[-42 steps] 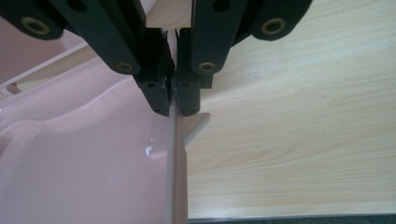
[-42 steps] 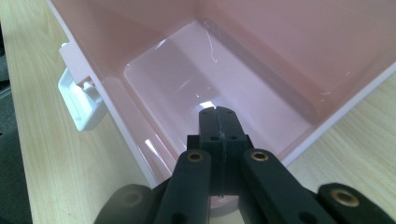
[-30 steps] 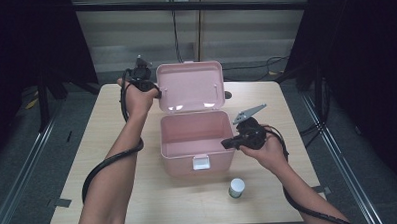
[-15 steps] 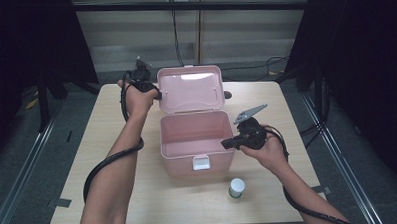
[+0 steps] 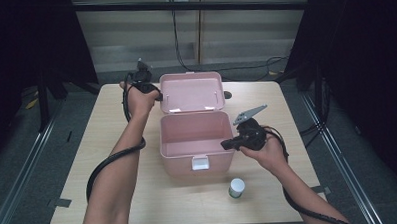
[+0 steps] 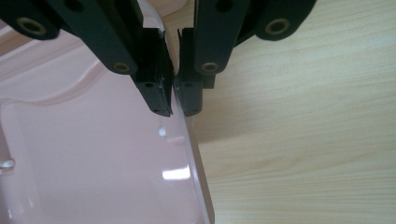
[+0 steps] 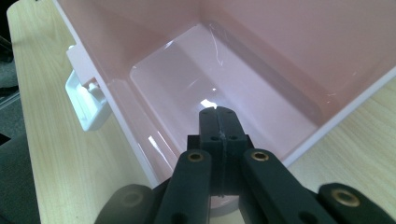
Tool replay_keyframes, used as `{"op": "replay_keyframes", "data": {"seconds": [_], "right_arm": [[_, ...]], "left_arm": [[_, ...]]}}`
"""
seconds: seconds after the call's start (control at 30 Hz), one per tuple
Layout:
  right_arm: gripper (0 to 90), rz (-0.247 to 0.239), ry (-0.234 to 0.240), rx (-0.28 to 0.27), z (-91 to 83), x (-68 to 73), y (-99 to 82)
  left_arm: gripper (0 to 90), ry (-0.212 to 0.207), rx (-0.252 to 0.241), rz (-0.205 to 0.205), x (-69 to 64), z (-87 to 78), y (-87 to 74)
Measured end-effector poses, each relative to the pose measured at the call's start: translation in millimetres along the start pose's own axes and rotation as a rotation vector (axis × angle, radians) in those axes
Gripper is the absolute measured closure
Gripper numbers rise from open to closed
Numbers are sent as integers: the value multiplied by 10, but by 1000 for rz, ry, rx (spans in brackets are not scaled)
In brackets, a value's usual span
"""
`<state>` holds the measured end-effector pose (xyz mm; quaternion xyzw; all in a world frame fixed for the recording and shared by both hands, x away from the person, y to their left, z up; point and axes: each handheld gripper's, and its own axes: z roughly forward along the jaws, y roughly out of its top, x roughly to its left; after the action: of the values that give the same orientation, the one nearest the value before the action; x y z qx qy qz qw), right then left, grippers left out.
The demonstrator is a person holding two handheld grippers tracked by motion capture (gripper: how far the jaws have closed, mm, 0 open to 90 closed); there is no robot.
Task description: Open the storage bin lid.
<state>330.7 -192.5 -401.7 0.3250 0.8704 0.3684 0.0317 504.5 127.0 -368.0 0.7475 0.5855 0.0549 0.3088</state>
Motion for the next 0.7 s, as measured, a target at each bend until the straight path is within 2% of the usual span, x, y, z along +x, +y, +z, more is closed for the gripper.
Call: {"op": "replay_keyframes", "data": {"seconds": [0.17,0.27,0.53,0.6,0.7], "right_arm": [[900,-2,3,2,1,10,0],[900,-4,6,4,2,17,3],[900,-9,5,3,9,24,8],[900,-8,19,6,22,44,11],[900,-28,18,22,86,99,11]], "left_arm": [[841,-8,8,-12,25,65,-19],[875,-7,6,-4,27,94,-28],[875,-13,-1,0,32,99,-37],[874,-12,-5,0,31,105,-44],[872,-32,-15,-10,44,110,-57]]}}
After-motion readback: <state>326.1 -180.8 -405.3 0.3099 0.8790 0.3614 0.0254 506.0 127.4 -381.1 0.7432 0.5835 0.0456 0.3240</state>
